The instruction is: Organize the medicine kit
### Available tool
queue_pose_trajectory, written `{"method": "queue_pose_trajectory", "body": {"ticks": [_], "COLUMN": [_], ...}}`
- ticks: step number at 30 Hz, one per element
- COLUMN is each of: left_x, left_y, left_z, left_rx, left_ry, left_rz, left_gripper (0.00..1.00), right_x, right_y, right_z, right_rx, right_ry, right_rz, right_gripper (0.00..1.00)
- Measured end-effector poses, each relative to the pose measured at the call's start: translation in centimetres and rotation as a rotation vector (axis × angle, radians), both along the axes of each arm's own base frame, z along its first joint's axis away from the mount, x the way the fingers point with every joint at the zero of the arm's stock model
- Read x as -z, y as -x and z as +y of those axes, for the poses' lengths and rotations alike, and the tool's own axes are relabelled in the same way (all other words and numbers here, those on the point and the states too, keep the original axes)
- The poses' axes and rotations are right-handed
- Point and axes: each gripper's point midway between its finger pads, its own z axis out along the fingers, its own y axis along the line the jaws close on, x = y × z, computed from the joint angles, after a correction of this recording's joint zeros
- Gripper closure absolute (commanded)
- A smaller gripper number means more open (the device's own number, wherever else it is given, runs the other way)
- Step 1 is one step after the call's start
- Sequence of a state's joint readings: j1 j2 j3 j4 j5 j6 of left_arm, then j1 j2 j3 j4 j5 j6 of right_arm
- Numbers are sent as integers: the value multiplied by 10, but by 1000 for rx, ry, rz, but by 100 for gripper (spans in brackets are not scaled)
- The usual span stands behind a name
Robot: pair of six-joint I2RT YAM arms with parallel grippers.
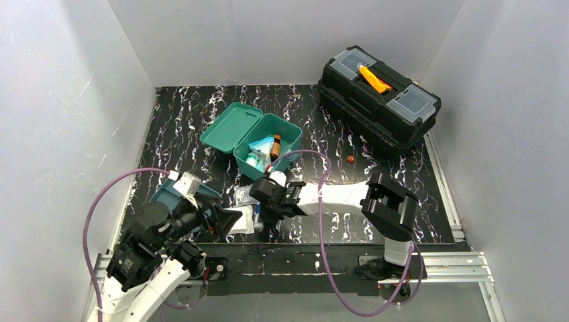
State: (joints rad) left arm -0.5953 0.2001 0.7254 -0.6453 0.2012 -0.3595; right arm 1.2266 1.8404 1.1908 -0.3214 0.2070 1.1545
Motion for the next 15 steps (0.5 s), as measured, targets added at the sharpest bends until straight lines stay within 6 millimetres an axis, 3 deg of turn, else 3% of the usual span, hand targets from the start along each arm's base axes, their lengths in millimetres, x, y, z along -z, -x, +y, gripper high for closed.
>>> {"method": "queue_pose_trajectory", "body": {"ticks": [7, 15], "left_x": [0, 2], "left_y": [0, -1], "left_z": [0, -1], "left_rx": [0, 0], "left_ry": [-2, -6], "left_rz": [3, 9], "left_gripper": [2, 2], "right_x": [-6, -32], "right_y": [0, 11], "right_z": [-4, -34], "right_rx": [-6, -40], "right_ry": [-6, -24], "right_rz": [-12, -35], "right_gripper": [99, 99]}}
